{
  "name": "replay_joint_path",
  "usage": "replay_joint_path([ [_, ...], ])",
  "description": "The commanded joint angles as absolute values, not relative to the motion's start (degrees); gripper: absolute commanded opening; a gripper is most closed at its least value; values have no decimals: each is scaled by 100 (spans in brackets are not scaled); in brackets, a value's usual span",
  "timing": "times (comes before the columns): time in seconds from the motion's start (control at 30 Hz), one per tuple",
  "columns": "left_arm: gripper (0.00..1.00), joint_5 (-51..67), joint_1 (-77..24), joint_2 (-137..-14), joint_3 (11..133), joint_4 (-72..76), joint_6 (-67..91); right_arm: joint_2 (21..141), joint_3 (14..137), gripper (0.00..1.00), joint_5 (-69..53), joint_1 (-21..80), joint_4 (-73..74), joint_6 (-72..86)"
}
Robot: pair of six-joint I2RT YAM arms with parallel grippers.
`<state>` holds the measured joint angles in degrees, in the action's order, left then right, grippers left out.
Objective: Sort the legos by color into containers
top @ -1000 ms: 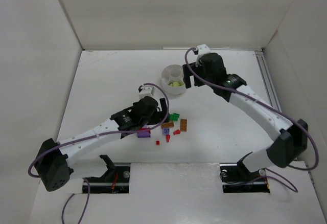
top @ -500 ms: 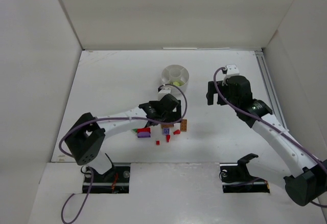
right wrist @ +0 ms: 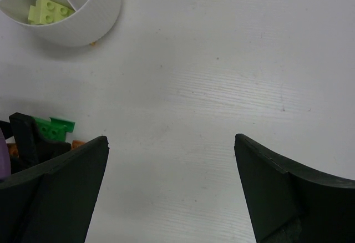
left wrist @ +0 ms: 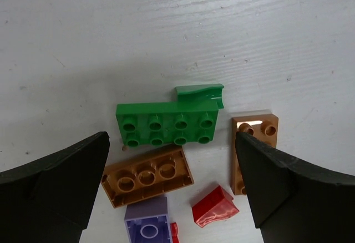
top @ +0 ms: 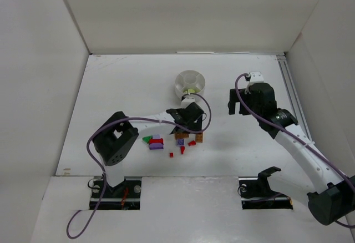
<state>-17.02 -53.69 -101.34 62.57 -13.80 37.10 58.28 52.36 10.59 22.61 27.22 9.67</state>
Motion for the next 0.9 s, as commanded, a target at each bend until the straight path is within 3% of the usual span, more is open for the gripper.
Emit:
replay_joint_path([
  [0.0,95,-2047,-5396,-10195,6574,-1529,3753,5739,5247,100,1116,2180,2672,932],
  [0.17,91,-2188,-5396,-10389,6627,-1529,3753,5792,5247,100,1116,2180,2672,932],
  [0.23,84,-2241,-5396,-10537,6688,-1582,3753,5792,5247,100,1064,2180,2672,932],
  [0.3,69,-2241,-5396,-10590,6741,-1582,3753,5792,5247,100,1063,2180,2672,932],
  [0.5,49,-2241,-5449,-10310,6741,-1582,3806,5792,5247,100,1011,2127,2672,932],
  [0.7,48,-2188,-5449,-9564,6417,-1214,3341,5792,5194,100,476,2066,2672,932],
  [0.87,48,-1689,-5449,-8641,5820,-372,2087,5792,5308,100,-815,1864,2725,669],
])
